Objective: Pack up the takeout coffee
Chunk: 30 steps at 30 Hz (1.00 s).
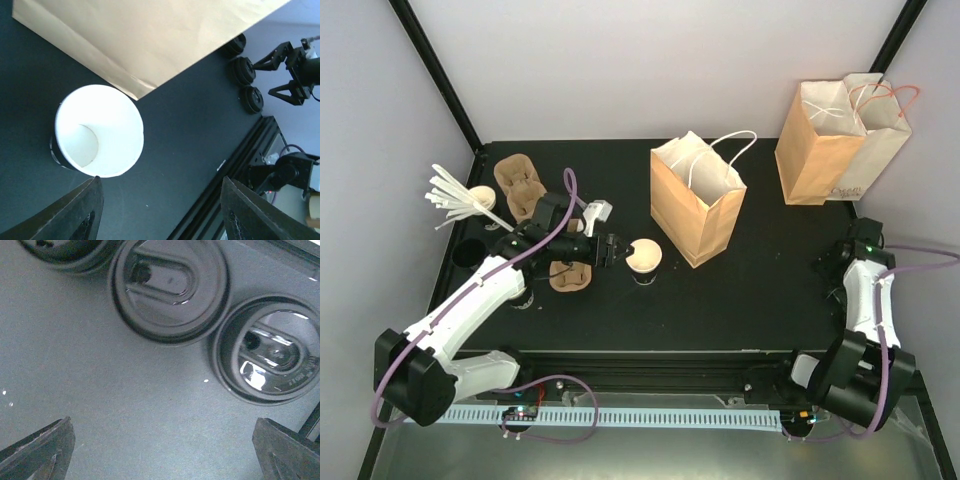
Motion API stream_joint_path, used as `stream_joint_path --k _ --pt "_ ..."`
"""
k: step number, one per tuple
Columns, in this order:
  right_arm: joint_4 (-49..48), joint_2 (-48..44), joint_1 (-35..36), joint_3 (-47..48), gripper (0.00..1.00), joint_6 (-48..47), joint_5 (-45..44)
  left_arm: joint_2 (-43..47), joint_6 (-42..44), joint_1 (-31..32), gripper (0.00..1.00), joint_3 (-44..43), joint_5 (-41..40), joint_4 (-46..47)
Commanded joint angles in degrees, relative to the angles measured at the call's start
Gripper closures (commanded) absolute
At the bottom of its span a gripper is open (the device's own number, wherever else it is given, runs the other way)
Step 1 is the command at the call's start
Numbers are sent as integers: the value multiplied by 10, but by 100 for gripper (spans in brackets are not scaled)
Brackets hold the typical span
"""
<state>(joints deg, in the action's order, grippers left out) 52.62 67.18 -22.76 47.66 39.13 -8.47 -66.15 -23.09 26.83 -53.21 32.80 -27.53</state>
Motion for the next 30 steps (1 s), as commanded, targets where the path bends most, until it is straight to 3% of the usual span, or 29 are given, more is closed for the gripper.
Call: stream_joint_path --k 1,5,9,16,30 --pt "-7 -3 -42 4 0 10 17 -3 8 11 33 -16 32 15" --pt "-38 11 -45 33 0 8 25 1 15 14 33 -10 38 7" --pt "-7 67 -45 90 0 16 -15 8 20 14 32 -8 38 1" --pt "-37 104 -46 103 0 46 -19 2 17 15 32 4 46 18" --pt "-79 194 -134 126 0 29 59 19 21 18 30 39 59 35"
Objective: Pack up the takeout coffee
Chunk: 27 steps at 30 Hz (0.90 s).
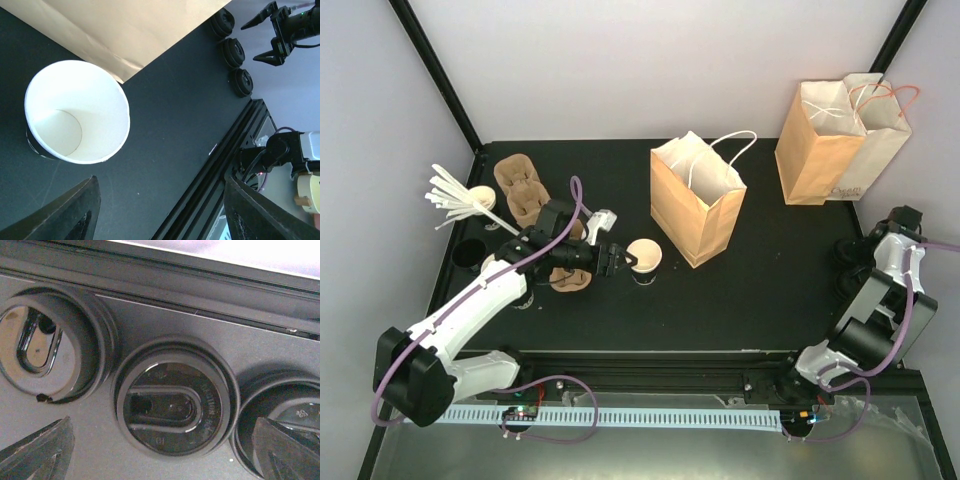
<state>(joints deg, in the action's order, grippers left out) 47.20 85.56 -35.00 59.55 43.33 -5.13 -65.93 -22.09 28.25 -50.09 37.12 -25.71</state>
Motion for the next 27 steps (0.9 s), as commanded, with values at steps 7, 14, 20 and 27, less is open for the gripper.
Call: stream_joint_path --k 7,14,20,27 --pt "-41 28 -40 -6 2 -24 43 19 12 4 29 16 15 17" --pt "-46 49 -43 -10 8 -30 55 12 6 3 29 17 15 25" --pt "-46 69 -41 -10 9 -36 65 7 4 5 29 15 14 25" --pt "-38 78 -38 -5 14 -33 52 7 5 4 29 17 11 22"
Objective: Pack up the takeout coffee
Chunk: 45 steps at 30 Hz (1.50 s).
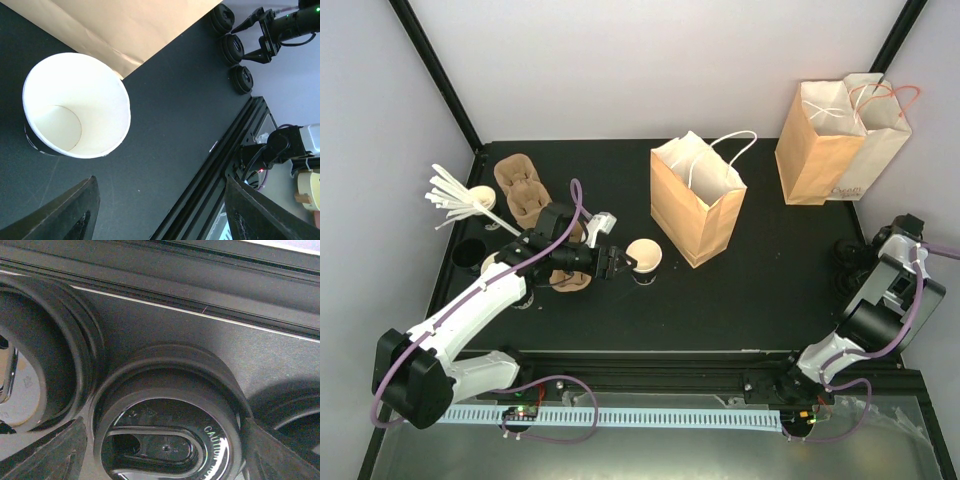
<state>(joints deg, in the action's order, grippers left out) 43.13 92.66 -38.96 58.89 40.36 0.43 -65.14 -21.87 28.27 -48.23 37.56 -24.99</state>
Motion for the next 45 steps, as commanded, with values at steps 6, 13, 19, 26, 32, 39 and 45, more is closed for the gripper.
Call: stream_joint_path --k 6,13,19,26,32,39,45 --pt "9 8 3 2 19 2 -12 -2 6 5 29 -3 7 13" --pt "15 13 7 5 14 4 -19 -6 7 5 28 -3 7 12" --pt "24 11 11 8 19 9 -24 -6 10 4 28 -2 5 10" --pt "53 -35 19 30 23 14 -36 -7 10 4 28 -4 5 8" --pt "82 -77 30 47 24 17 -24 -5 10 4 28 -6 5 5" --pt "116 -158 117 51 24 3 -13 -2 10 4 28 -8 4 1" --pt "114 -272 273 -23 24 -24 0 -2 10 4 28 -8 -3 0"
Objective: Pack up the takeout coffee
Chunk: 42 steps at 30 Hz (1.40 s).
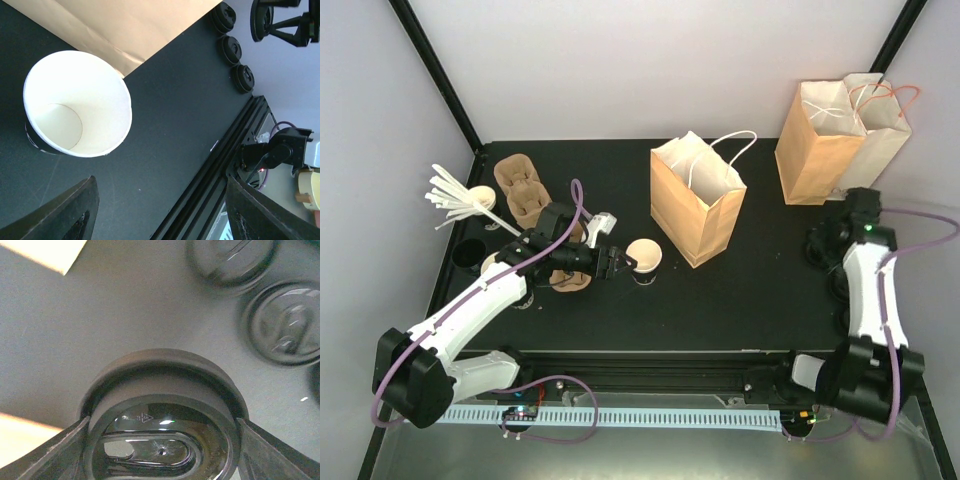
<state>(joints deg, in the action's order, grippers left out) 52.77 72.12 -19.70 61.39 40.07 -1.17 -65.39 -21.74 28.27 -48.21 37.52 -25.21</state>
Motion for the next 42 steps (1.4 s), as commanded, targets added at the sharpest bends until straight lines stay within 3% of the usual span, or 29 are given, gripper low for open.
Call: stream_joint_path --k 1,6,11,17,24,31,42 --pt "11 -93 113 -71 24 -19 22 -2 8 4 28 -9 -4 2" --pt "-43 -232 272 -183 25 5 67 -15 0 -2 28 -24 -17 -5" --pt "-78 -277 421 -198 37 26 87 -31 -4 -17 27 -36 -35 1" --pt "-114 -203 585 -139 37 7 35 -51 -8 -43 27 -60 -31 1" --pt "-78 -21 751 40 36 -79 -52 -32 1 -98 27 -69 -31 -29" --pt "15 160 774 234 31 -195 -95 -6 -8 -158 27 -47 -21 -39" --pt "151 352 761 426 28 -246 -140 -6 -22 -170 27 -22 9 -20"
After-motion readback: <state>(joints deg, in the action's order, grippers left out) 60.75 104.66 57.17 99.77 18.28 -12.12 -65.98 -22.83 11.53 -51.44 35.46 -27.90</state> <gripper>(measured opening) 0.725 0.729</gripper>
